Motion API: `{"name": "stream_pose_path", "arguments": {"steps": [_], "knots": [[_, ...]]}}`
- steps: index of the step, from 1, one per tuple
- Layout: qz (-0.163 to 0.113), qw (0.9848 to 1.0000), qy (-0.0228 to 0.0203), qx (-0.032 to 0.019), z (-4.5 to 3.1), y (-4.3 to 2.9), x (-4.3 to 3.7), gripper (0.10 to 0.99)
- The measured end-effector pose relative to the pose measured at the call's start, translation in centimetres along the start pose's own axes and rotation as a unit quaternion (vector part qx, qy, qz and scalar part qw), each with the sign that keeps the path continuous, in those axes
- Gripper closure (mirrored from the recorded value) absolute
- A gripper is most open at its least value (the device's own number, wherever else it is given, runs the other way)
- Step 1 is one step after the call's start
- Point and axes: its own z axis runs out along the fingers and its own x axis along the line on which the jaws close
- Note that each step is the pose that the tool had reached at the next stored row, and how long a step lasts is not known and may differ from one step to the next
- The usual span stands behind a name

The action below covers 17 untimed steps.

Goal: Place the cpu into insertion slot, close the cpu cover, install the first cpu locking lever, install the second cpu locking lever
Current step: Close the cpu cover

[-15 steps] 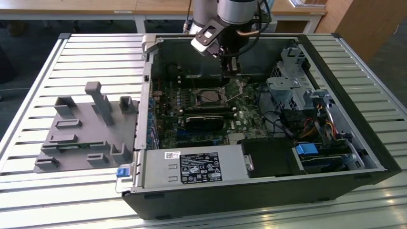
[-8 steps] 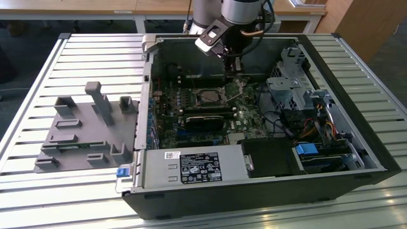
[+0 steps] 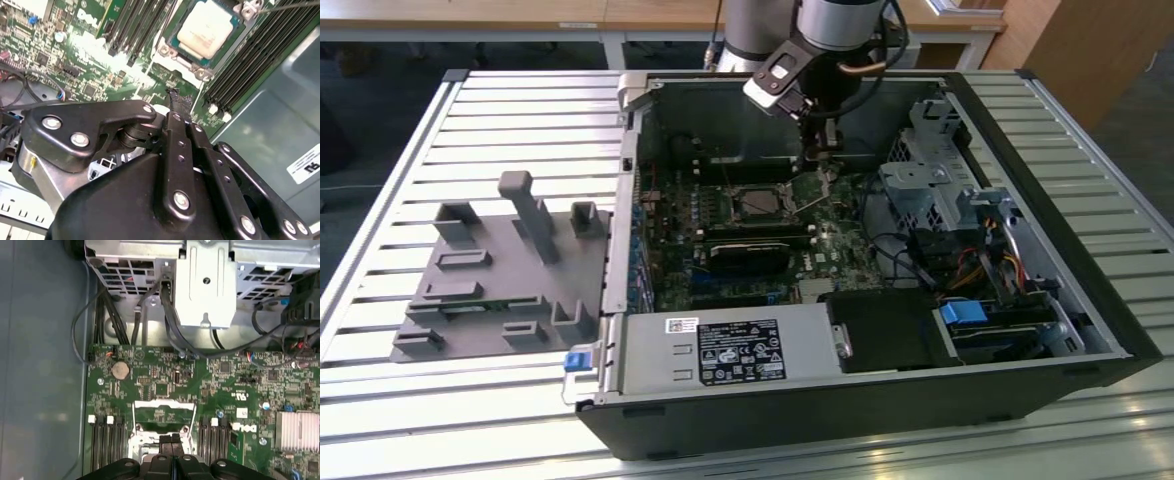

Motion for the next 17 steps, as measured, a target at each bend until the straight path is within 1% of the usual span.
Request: {"name": "stream_pose_path", "arguments": {"steps": [7, 10, 17], "knots": [[-0.001, 1.0, 0.0, 0.0003, 0.58, 0.79, 0.25, 0.965], [-0.001, 1.0, 0.0, 0.0004, 0.68, 1.31, 0.25, 0.965], [-0.002, 1.0, 0.0001, 0.0003, 0.78, 1.92, 0.33, 0.965]]}}
